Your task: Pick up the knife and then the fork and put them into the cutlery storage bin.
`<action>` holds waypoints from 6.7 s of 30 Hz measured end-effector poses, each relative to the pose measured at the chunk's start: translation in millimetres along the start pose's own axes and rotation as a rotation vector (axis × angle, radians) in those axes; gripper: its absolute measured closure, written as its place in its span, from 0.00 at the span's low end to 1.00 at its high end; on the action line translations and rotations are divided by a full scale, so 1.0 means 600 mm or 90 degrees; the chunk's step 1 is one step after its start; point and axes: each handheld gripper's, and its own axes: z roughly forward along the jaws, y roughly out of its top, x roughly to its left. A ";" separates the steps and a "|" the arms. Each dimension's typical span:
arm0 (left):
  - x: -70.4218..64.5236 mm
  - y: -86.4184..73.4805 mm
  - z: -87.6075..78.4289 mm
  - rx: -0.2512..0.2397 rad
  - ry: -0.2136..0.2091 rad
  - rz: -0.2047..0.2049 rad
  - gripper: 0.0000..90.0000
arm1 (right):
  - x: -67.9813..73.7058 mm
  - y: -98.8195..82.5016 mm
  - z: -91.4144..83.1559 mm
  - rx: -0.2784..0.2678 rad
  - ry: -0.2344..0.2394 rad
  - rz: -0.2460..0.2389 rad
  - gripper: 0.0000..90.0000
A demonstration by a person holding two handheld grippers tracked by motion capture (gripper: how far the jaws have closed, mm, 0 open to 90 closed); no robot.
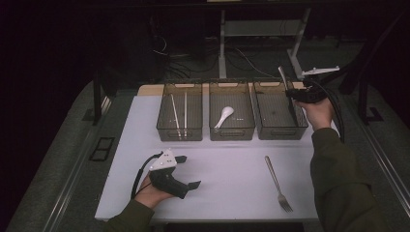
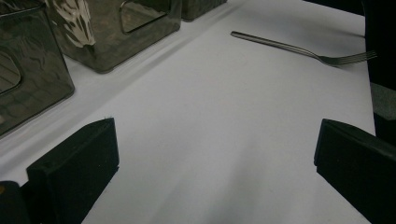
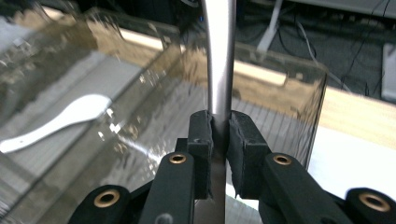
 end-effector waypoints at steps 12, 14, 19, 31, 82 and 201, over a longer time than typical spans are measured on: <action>0.000 0.000 0.001 0.000 -0.002 -0.002 0.00 | -0.005 -0.017 0.038 0.078 0.005 0.011 0.88; 0.000 0.000 0.001 0.000 -0.003 -0.001 0.00 | -0.003 -0.018 0.045 0.089 0.004 0.008 0.88; 0.000 0.000 0.001 0.000 -0.004 -0.003 0.00 | 0.002 -0.020 0.062 0.104 0.000 0.000 0.88; 0.000 0.000 0.000 0.000 -0.005 0.000 0.00 | 0.003 -0.021 0.057 0.094 0.049 0.020 0.73; -0.004 0.001 0.000 0.009 0.005 0.007 0.00 | 0.161 -0.219 -0.064 0.132 0.144 -0.104 1.00; -0.005 0.001 0.003 0.015 0.000 0.011 0.00 | 0.220 -0.247 -0.122 0.287 0.211 -0.196 0.94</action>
